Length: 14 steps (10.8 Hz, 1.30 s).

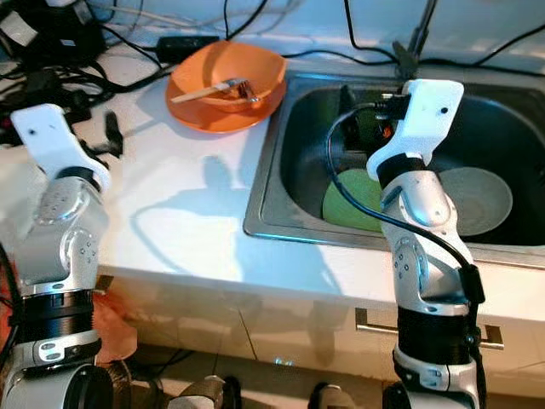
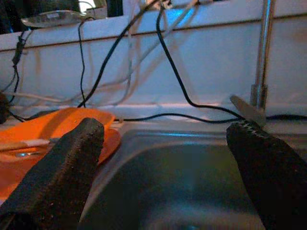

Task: Kitchen organization

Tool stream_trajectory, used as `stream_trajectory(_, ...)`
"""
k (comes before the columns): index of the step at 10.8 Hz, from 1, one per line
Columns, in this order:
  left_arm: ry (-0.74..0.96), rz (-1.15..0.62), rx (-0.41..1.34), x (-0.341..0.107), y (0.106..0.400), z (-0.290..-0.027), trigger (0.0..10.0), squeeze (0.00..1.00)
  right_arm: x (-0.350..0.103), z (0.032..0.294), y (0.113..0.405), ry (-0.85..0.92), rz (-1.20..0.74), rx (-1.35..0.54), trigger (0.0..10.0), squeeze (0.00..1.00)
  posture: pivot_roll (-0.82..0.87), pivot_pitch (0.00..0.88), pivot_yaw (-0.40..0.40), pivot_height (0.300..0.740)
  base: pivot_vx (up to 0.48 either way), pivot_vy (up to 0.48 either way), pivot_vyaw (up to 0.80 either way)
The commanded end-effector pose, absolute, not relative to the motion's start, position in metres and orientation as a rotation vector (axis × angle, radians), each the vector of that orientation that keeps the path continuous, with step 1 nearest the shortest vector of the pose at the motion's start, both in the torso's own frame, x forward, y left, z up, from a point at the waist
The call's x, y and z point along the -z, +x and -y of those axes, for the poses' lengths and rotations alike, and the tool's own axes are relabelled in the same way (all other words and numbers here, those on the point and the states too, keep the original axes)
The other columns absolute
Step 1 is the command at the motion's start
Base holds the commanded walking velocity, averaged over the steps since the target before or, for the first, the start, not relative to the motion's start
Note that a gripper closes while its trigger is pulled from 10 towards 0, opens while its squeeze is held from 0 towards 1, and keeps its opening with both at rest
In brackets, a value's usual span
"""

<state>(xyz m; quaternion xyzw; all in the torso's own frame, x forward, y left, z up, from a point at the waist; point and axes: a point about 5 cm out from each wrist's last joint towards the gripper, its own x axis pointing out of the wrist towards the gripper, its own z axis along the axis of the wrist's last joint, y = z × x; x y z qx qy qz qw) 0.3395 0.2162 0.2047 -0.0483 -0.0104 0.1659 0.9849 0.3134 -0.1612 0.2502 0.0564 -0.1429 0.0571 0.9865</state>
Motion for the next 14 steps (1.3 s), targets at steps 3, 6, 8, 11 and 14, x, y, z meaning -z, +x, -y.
stream_trajectory(3, -0.165, -0.063, -0.232, -0.192, 0.356, -0.201, 10.0, 0.0, -0.247, 0.158, 0.304, 0.145, 0.263, -0.115, 10.0, 0.0, 0.05, 0.214, 0.074, 0.74, 0.0, 0.0, 0.0)
stream_trajectory(6, -0.207, -0.031, -0.11, -0.204, 0.371, -0.18, 10.0, 0.0, -0.248, 0.161, 0.296, 0.133, 0.254, -0.087, 10.0, 0.0, 0.01, 0.255, 0.089, 0.74, 0.0, 0.0, 0.0)
stream_trajectory(8, -0.268, -0.054, -0.066, -0.201, 0.379, -0.165, 10.0, 0.0, -0.248, 0.163, 0.293, 0.122, 0.245, -0.083, 10.0, 0.0, -0.01, 0.263, 0.09, 0.74, 0.0, 0.0, 0.0)
stream_trajectory(11, -0.445, -0.073, -0.04, -0.202, 0.386, -0.153, 10.0, 1.0, -0.251, 0.163, 0.294, 0.111, 0.244, -0.078, 10.0, 0.0, -0.01, 0.265, 0.094, 0.74, 0.0, 0.0, 0.0)
stream_trajectory(14, -0.52, -0.089, -0.055, -0.205, 0.389, -0.16, 10.0, 0.2, -0.251, 0.164, 0.295, 0.111, 0.242, -0.076, 10.0, 0.0, 0.0, 0.26, 0.09, 0.74, 0.0, 0.0, 0.0)
